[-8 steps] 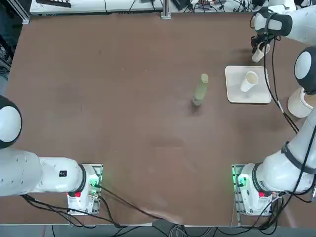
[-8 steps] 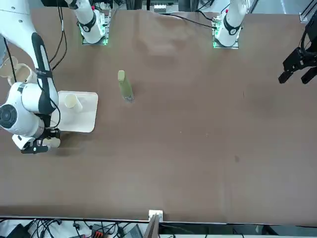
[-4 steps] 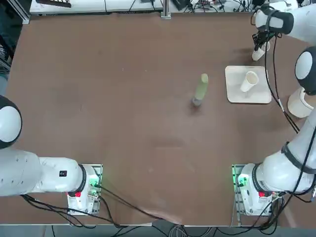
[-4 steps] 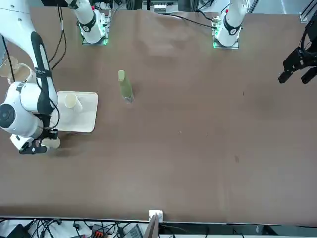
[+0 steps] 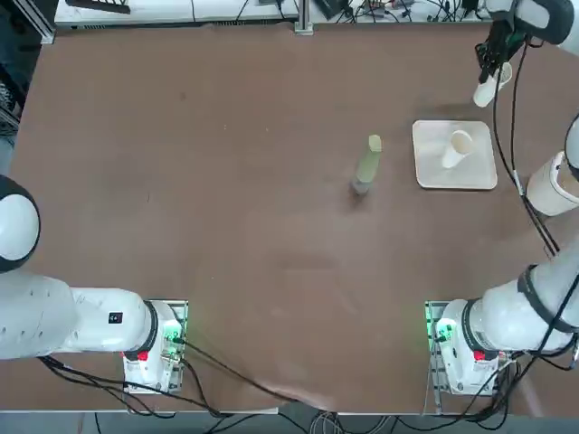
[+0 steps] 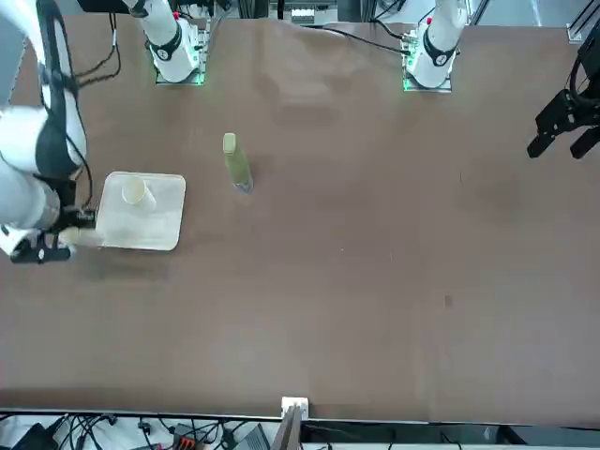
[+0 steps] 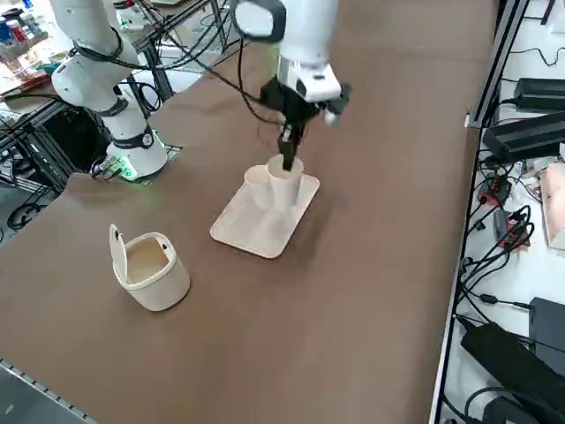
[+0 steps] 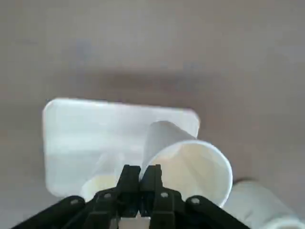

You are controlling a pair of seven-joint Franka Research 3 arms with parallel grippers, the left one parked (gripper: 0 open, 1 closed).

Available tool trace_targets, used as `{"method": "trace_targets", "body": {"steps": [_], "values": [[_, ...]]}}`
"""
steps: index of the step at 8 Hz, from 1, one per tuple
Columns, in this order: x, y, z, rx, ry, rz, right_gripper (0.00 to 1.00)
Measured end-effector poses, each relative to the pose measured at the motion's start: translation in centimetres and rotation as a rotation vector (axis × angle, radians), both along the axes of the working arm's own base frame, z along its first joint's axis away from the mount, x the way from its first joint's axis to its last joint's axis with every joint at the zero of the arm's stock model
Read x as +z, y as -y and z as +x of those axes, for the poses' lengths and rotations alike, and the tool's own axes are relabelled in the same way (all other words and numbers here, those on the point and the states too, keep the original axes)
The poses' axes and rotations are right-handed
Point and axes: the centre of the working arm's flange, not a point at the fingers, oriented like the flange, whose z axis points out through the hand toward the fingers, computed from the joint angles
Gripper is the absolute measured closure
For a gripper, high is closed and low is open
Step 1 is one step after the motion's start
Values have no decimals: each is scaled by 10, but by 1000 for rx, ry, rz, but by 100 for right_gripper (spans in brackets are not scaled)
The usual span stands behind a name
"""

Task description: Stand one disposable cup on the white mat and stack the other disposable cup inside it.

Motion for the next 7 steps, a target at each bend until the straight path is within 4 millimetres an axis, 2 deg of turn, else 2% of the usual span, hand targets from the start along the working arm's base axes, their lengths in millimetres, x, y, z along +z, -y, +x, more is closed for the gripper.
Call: {"method": "trace_targets", "body": {"steps": [1, 2, 4, 7], "values": [[4, -20, -22, -7, -19, -1, 98], [-1, -34, -46, -11, -43, -3, 98], [-17, -46, -80, -3, -91, -3, 98], [-35, -49, -94, -14, -117, -7, 98]]}}
